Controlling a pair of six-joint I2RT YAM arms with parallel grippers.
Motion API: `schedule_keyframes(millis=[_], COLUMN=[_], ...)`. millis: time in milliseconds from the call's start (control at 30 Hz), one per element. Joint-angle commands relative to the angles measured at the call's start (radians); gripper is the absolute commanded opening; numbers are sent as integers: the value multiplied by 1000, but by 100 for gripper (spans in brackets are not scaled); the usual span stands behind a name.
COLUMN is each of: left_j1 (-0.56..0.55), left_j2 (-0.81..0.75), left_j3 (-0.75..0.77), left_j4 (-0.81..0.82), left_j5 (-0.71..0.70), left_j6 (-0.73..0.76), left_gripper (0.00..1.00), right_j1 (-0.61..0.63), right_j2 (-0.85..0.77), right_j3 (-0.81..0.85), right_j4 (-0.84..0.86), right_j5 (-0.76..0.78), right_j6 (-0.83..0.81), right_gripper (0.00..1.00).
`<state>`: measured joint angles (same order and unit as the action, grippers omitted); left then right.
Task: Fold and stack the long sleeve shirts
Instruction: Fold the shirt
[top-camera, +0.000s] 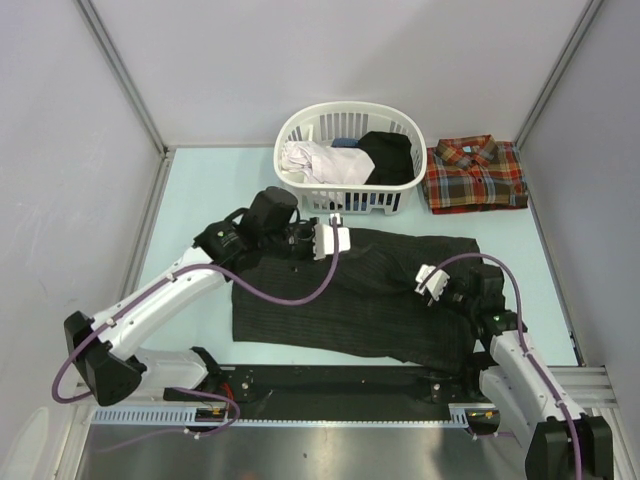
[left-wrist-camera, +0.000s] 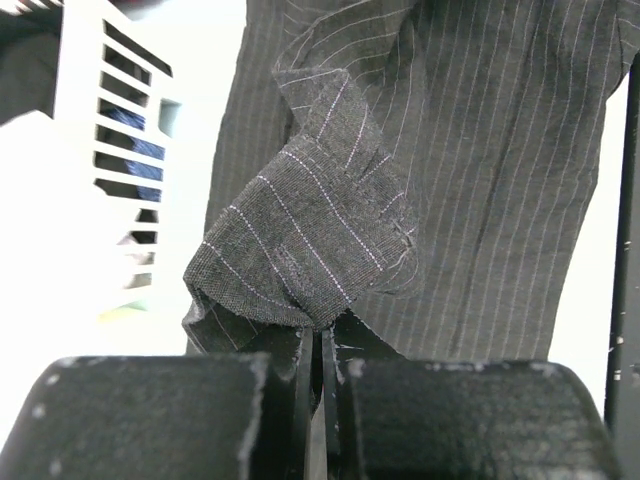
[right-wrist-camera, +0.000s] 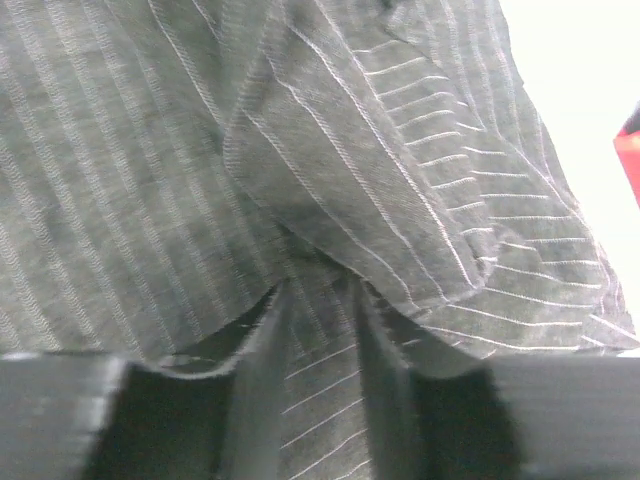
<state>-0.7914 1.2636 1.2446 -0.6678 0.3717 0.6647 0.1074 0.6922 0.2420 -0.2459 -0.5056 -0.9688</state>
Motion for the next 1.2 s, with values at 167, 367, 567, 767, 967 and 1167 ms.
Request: schedule_keyframes(millis=[167,367,567,767,967,1167], left_j1=[-12,-98,-160,-60,67,80], left_j2=[-63,-75,-27,28,115,125], left_j3=[6,18,35,70,168,162], left_j4=[-21,-205,-223,-148,-174,-194], left_j5=[22,107,130,134,217,227], left_j6=[208,477,366,182,79,88], left_gripper=[0,0,0,0,0,0], right_j1=[-100,-238,-281,-262,-82,6], right_j2=[40,165,279,136,9,95], right_j3=[141,344,421,286,117,68], right_j4=[-60,-563,-618,-419,-119,109], right_j5=[-144,-318,-310,-361,-206,-110], right_j6=[-66,-465,-495,-374,-190,-122], right_gripper=[0,0,4,76,77,70])
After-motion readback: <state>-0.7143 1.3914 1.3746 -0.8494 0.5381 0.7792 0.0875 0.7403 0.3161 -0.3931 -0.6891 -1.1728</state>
